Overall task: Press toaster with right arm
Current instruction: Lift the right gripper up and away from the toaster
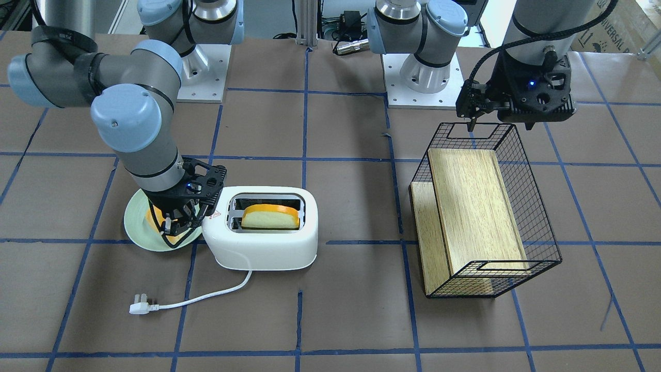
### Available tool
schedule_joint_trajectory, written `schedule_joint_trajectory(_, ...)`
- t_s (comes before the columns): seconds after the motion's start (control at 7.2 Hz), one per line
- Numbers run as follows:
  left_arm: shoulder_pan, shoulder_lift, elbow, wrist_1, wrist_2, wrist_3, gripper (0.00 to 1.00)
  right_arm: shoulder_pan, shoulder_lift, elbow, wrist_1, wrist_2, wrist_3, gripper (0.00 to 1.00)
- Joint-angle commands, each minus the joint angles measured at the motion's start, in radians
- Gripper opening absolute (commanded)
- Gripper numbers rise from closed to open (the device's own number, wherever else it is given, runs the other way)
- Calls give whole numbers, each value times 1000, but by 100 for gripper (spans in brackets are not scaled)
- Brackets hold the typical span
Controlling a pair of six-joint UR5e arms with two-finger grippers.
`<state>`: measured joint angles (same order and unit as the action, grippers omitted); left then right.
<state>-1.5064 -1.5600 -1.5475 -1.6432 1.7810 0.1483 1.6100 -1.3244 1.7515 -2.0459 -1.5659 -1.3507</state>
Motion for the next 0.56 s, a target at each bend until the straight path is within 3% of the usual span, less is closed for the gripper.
schedule_joint_trajectory(0.0,0,0,0,0,0,-1,100,5,-51,-129,209,7,167,7)
schedule_joint_trajectory(0.42,0,0,0,0,0,-1,100,-1,-41,-339,479,-2,461,7)
